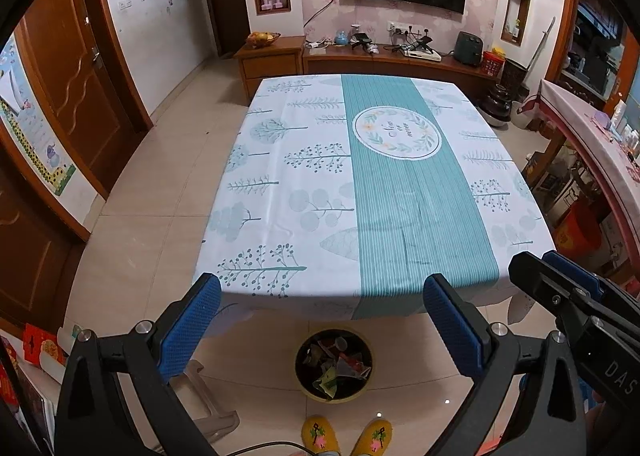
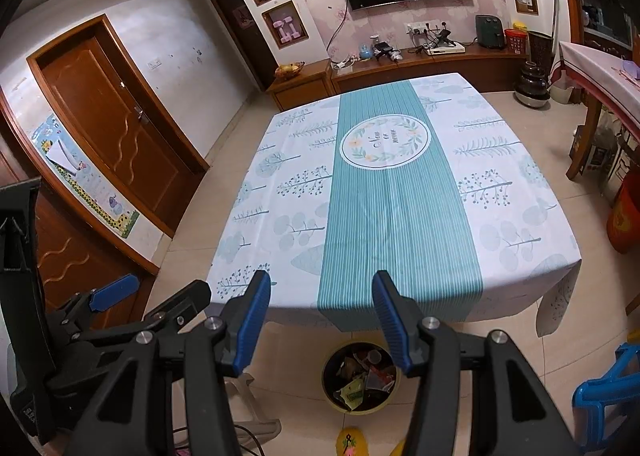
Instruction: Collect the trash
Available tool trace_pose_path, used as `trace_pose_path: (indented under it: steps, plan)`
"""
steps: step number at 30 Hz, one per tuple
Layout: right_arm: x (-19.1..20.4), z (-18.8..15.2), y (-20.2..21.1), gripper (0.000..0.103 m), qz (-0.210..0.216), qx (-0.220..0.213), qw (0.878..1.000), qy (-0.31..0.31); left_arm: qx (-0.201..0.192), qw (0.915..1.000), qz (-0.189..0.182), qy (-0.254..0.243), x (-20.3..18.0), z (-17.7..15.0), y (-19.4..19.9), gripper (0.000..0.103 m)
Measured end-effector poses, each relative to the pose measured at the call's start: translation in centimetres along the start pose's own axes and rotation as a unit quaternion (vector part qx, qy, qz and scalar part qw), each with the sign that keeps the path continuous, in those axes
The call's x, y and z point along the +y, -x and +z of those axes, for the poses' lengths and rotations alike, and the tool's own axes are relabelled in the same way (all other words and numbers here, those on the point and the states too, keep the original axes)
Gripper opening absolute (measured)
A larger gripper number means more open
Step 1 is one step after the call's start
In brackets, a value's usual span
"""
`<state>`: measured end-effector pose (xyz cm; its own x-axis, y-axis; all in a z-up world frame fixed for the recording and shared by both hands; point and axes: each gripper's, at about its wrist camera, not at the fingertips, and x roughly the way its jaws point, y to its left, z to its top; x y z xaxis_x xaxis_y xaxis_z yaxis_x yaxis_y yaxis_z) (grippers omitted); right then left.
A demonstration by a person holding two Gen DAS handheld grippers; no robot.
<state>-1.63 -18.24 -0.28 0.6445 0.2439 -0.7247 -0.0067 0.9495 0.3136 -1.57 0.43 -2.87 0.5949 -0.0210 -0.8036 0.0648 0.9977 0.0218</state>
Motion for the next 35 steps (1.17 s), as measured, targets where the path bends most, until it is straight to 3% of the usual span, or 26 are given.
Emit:
trace_pose_path:
  steps: [35]
  plan:
    - [-0.44, -0.07, -0.11, 0.053, -0.002, 0.003, 1.000, -0.002, 0.012, 0.9999, 0.001, 0.006, -0.13, 0.09, -0.45, 0.100]
